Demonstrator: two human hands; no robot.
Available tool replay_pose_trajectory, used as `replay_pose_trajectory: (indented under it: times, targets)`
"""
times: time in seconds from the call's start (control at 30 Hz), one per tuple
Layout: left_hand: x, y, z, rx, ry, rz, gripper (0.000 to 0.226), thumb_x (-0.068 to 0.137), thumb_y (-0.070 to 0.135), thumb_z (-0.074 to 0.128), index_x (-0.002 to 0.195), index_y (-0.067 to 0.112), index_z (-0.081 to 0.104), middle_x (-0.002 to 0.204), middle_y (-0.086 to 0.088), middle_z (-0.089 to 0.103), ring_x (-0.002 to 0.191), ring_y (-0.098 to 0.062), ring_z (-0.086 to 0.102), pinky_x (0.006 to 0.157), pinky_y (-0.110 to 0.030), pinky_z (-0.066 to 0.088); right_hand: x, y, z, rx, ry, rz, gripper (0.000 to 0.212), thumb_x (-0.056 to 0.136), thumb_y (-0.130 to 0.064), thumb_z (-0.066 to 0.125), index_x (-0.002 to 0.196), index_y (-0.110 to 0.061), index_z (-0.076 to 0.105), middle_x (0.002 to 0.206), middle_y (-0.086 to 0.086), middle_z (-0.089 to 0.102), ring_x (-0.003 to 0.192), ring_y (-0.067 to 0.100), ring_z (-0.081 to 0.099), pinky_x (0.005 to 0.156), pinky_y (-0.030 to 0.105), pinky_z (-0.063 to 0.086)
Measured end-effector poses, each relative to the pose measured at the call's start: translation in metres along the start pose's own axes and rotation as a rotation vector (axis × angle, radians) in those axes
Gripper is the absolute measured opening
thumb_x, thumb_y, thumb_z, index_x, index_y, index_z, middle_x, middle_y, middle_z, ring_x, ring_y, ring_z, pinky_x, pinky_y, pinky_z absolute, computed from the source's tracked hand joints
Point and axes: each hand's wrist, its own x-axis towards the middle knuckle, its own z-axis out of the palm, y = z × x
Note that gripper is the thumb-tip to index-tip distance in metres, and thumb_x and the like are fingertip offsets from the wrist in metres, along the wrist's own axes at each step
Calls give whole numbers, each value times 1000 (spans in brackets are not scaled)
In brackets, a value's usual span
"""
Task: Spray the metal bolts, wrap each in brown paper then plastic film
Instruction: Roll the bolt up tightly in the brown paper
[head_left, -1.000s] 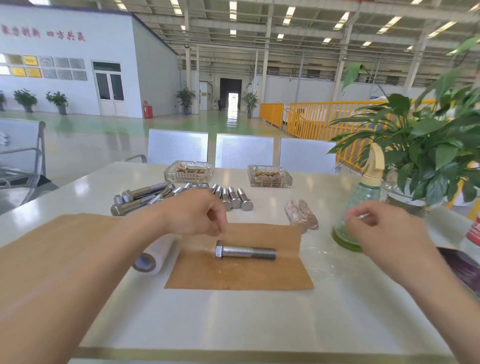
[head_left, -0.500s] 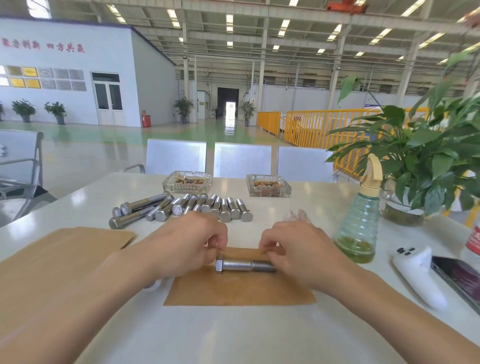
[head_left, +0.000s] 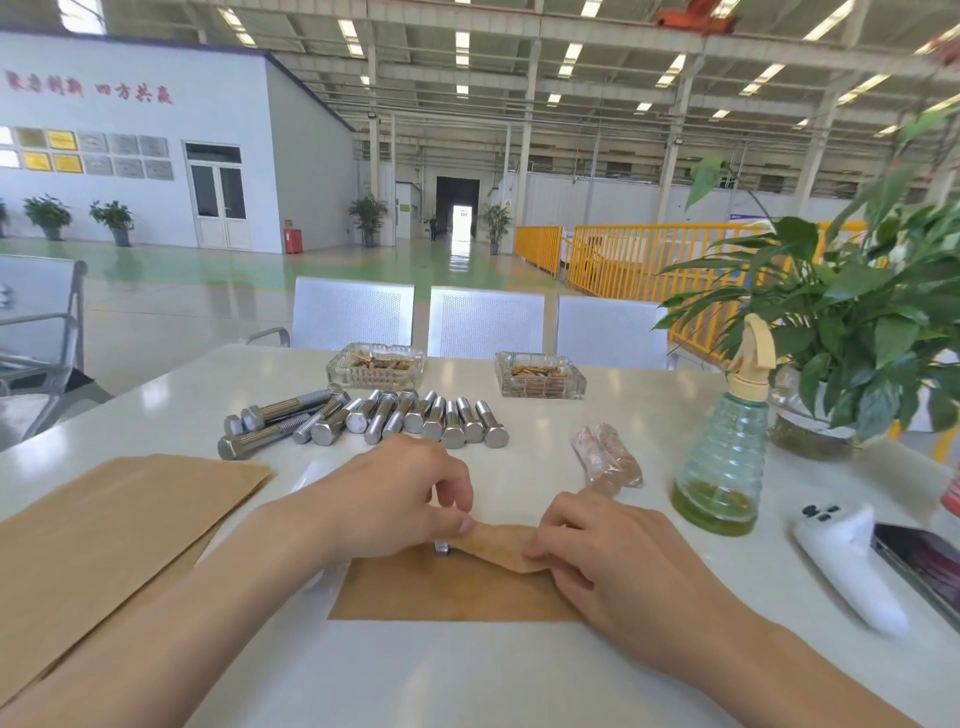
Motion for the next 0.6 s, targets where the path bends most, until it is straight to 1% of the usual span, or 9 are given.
replay_pose_trajectory:
  times: [0.1,0.17,0.23,0.27,0.37,0.43,0.5,0.6]
  targets:
    - [3,-2,3,-40,-66,-47,14,86,45,75,92,33,74,86,21,69,84,-2,62,82,-34,54,-4,0,-2,-16,0,-6,18,93,-34,56,108,-40,66,105,-18,58,86,9,55,66,32,51]
    - [3,-2,6,-34,-73,-59,13,85,46,74,91,34,73,86,21,69,83,-4,64,82,-35,55,-5,0,-5,10,-14,7,22,92,-47,52,106,-42,68,104,-19,57,86,6,53,72,29,50]
    - [2,0,8,-1,-51,-70,14,85,48,73,92,35,72,87,21,68,84,-3,63,81,-34,55,-1,2,-8,62,-43,54,31,93,-58,44,110,-44,66,104,-20,56,92,4,51,80,28,46]
    - [2,0,9,28,-35,-72,15,84,49,72,93,36,71,88,22,67,85,-2,62,80,-32,54,4,4,-9,85,-38,78,31,94,-58,43,112,-45,65,104,-21,56,94,2,51,81,27,45]
    - [0,2,10,144,-7,-51,18,84,51,66,96,38,67,92,22,62,87,0,58,74,-26,49,19,12,-9,111,-14,149,26,94,-54,54,117,-46,61,104,-22,58,89,-2,47,75,25,39]
    - [-2,4,11,206,5,-27,19,85,53,60,98,39,64,94,20,60,88,-1,56,72,-25,46,29,14,-8,122,-82,170,26,91,-53,59,115,-44,61,105,-20,59,87,-2,46,74,27,38]
    - [-3,5,11,230,16,-9,22,85,55,57,98,39,63,95,19,59,89,-2,55,74,-26,47,35,16,-6,123,-156,154,21,90,-48,61,110,-42,63,104,-18,61,87,1,46,78,29,40]
    - [-3,8,6,210,-13,-11,21,86,55,62,100,39,64,96,19,59,90,-2,54,77,-28,48,39,17,-5,88,-207,111,18,90,-41,62,107,-38,61,103,-15,61,92,6,49,85,33,43]
